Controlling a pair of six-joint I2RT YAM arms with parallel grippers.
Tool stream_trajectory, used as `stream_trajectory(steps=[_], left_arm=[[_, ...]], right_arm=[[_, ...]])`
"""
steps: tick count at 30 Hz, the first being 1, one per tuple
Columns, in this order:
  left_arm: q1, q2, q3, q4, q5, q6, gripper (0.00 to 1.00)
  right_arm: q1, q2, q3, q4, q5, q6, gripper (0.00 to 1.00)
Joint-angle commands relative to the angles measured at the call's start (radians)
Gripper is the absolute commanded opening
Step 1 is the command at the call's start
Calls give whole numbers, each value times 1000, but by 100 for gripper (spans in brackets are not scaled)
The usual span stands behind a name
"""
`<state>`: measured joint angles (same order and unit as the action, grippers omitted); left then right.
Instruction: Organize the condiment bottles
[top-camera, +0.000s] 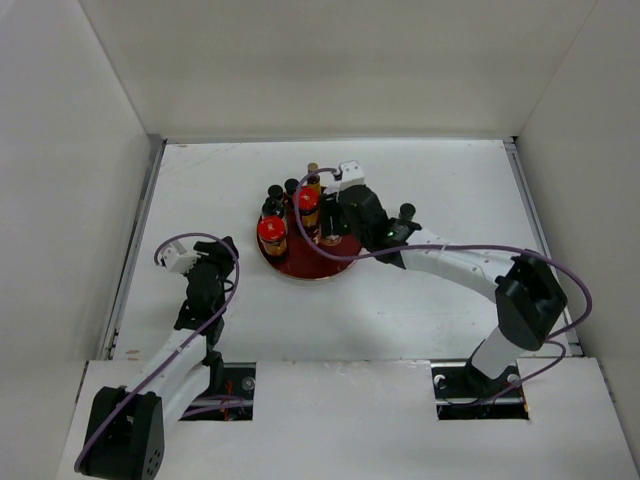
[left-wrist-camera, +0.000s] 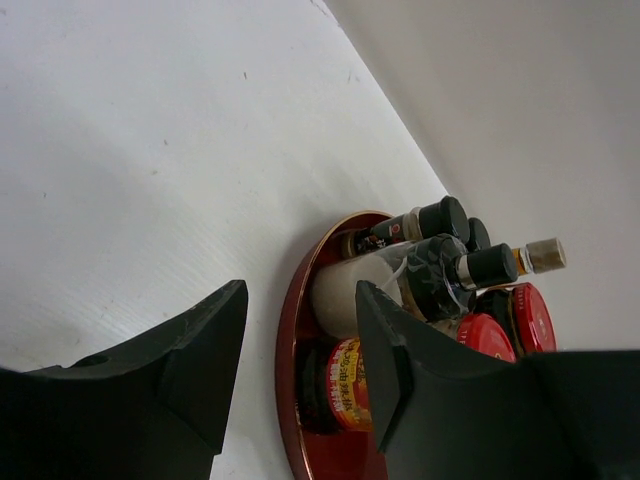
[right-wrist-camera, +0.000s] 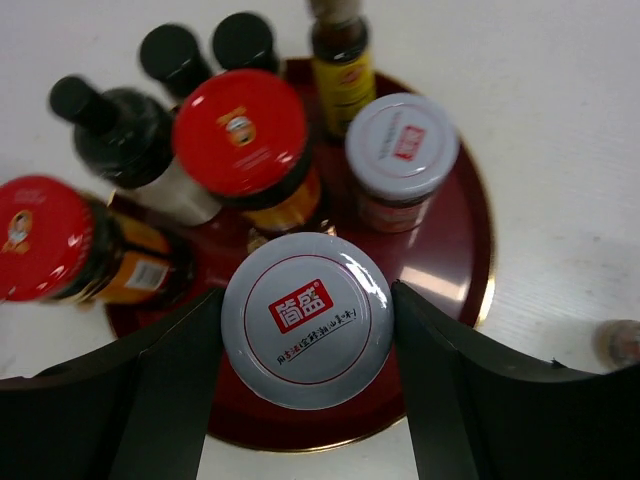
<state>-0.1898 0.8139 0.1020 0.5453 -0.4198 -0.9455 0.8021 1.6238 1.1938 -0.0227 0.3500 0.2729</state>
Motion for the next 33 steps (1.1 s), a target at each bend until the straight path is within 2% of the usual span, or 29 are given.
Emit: stream_trajectory(steps=[1,8,16,18,21,24,26,30,33], left_arm=[[5,5,-1,21,-19,-29,46],[10,25,4,25,4,-36,46],[14,28,5,25,15,-32,47],[13,36,11,25,22,-32,47],[11,31,11,25,21,-29,47],[11,45,13,27,21,-30,47],[14,41,15,27,29,-29,47],[13,39,11,27,18,-29,47],[16,41,13,27,30,-30,47]], right_arm=[[47,14,58,136,-2,19,57],[137,137,136,153,10,-3,57],[157,203,144,164,30,-6,59],[159,206,136,171,30,-9,62],[162,208,127,170,30,-6,75],[170,188,115,165,30,-9,88],[170,168,106,164,30,-14,92],[162,64,49,152,44,-14,95],[99,-45,-38,164,63,-11,91]])
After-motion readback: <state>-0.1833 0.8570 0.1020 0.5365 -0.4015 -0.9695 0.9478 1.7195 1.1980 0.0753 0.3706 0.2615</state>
